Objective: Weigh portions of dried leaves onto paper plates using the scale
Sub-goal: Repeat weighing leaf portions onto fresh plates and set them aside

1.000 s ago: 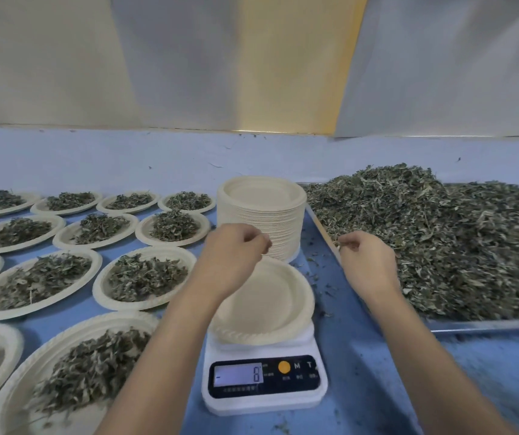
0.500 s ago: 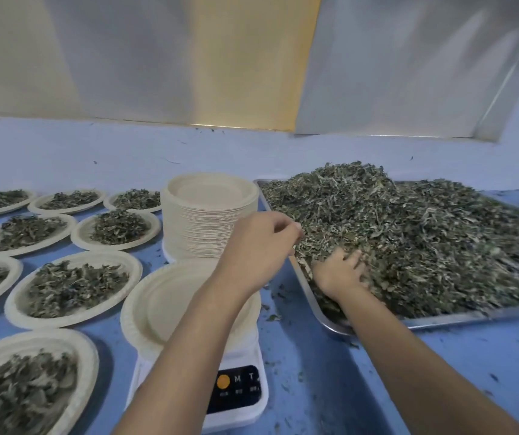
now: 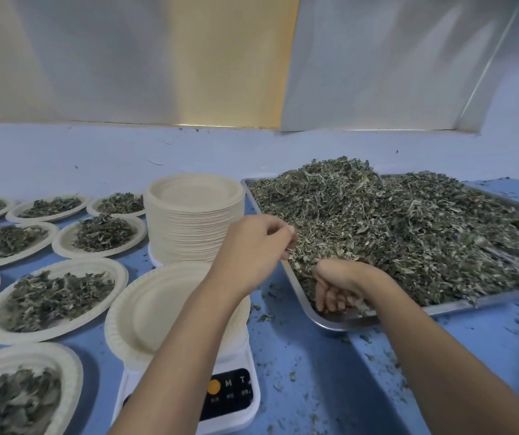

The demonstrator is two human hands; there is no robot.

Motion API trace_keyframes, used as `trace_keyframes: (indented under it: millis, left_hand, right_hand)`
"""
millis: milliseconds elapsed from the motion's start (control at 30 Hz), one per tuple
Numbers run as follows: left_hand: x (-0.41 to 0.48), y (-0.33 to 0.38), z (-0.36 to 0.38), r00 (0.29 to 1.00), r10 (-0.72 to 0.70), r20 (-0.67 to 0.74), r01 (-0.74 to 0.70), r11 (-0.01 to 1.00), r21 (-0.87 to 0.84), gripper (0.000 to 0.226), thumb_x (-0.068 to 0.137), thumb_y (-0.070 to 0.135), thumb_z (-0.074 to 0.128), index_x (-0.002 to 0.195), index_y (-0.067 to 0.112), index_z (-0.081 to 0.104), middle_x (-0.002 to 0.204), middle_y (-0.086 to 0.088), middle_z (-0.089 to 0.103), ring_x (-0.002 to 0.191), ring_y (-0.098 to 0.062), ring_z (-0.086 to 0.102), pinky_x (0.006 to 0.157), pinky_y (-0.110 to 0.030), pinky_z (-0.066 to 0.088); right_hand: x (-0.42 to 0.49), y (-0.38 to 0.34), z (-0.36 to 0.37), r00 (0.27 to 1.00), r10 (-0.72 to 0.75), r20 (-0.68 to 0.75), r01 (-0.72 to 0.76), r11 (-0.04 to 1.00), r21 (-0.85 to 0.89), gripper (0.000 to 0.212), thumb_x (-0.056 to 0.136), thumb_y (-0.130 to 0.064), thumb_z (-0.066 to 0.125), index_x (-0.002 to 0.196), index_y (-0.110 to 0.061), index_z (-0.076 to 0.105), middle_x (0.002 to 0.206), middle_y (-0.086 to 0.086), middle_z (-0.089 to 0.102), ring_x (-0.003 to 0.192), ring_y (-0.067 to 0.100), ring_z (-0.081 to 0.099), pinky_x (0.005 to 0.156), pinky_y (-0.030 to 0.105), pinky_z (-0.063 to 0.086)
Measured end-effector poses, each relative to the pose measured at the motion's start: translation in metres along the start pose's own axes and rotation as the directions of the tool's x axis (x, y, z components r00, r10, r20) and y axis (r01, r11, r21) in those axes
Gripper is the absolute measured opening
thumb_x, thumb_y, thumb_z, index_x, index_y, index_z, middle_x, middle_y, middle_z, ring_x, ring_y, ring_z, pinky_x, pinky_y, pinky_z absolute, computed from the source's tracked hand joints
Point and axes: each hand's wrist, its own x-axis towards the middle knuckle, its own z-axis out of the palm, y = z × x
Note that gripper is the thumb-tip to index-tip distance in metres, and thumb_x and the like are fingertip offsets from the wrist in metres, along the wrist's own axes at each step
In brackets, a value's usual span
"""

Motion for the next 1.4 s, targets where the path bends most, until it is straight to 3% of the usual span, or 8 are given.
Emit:
trace_keyframes:
  millis: [300,400,533,667,867,1033,1200,1400]
  left_hand:
    - [0.009,0.000,-0.009,0.999,0.017,-0.042,-0.018,1.000,-0.018,0.025,0.092,0.023,0.052,0.077,0.022,0.071,0.079,0.007,0.072,0.069,-0.004,0.068,0.067,-0.024,0.050]
    - [0.007,-0.001,-0.012,0.999,0.013,-0.045,-0.014,1.000,-0.018,0.025,0.092,0.023,0.052,0.077,0.023,0.071,0.078,0.009,0.072,0.068,-0.003,0.067,0.070,-0.024,0.051]
    - [0.003,-0.002,-0.015,0.999,0.008,-0.053,-0.011,0.999,-0.045,0.025,0.093,0.024,0.052,0.075,0.025,0.070,0.079,0.011,0.072,0.066,-0.001,0.067,0.069,-0.023,0.049]
    - [0.002,-0.002,-0.016,0.998,0.000,-0.057,-0.004,0.998,-0.061,0.024,0.093,0.024,0.052,0.077,0.023,0.070,0.080,0.010,0.072,0.066,-0.002,0.067,0.073,-0.026,0.050]
    - [0.001,-0.002,-0.020,0.998,-0.004,-0.068,-0.003,0.996,-0.092,0.024,0.093,0.023,0.052,0.080,0.020,0.072,0.079,0.010,0.072,0.065,-0.002,0.067,0.067,-0.022,0.048]
    - [0.004,-0.006,-0.025,0.995,-0.017,-0.096,0.007,0.995,-0.103,0.023,0.093,0.022,0.052,0.081,0.021,0.071,0.079,0.010,0.072,0.065,-0.001,0.066,0.059,-0.013,0.045]
    - [0.003,-0.007,-0.023,0.995,-0.014,-0.099,0.006,0.997,-0.079,0.024,0.093,0.023,0.051,0.081,0.020,0.072,0.079,0.007,0.072,0.066,-0.004,0.067,0.061,-0.017,0.049]
    - [0.002,-0.006,-0.018,0.998,-0.011,-0.069,0.009,0.999,-0.031,0.025,0.093,0.021,0.051,0.077,0.020,0.070,0.081,0.003,0.072,0.070,-0.011,0.068,0.068,-0.026,0.051]
  right_hand:
    - [0.056,-0.022,0.014,0.865,-0.246,-0.437,0.324,0.940,0.112,0.022,0.086,-0.005,0.049,0.089,-0.009,0.070,0.090,0.013,0.065,0.088,0.030,0.060,0.079,0.039,0.050]
    - [0.050,-0.018,0.014,0.747,-0.273,-0.607,0.381,0.923,0.054,0.025,0.087,-0.009,0.048,0.086,-0.016,0.072,0.081,0.005,0.069,0.066,0.022,0.060,0.060,0.034,0.051]
    - [0.042,-0.011,0.011,0.514,-0.234,-0.825,0.109,0.972,-0.207,0.020,0.093,-0.022,0.046,0.100,-0.014,0.063,0.103,0.003,0.064,0.088,0.019,0.057,0.065,0.028,0.040]
    - [0.045,-0.014,0.023,0.701,0.048,-0.711,-0.079,0.997,-0.011,0.047,0.096,-0.031,0.042,0.134,-0.004,0.039,0.142,0.016,0.034,0.131,0.033,0.029,0.103,0.043,0.030]
    - [0.053,-0.021,0.024,0.726,-0.180,-0.663,0.309,0.948,0.081,0.031,0.101,-0.014,0.035,0.127,-0.001,0.046,0.133,0.017,0.040,0.110,0.025,0.043,0.091,0.028,0.031]
    - [0.058,-0.017,0.022,0.541,-0.458,-0.705,0.211,0.886,-0.414,0.038,0.102,-0.032,0.033,0.135,-0.018,0.046,0.143,0.008,0.038,0.126,0.025,0.034,0.101,0.037,0.032]
    - [0.073,-0.015,0.027,0.771,-0.518,-0.370,0.271,0.793,-0.546,0.046,0.104,-0.041,0.016,0.149,-0.038,0.019,0.161,-0.007,-0.002,0.145,0.025,0.014,0.111,0.047,0.022]
    - [0.072,-0.012,0.025,0.767,-0.542,-0.342,0.146,0.667,-0.730,0.037,0.104,-0.036,0.021,0.135,-0.021,0.037,0.141,0.004,0.038,0.126,0.029,0.036,0.098,0.045,0.035]
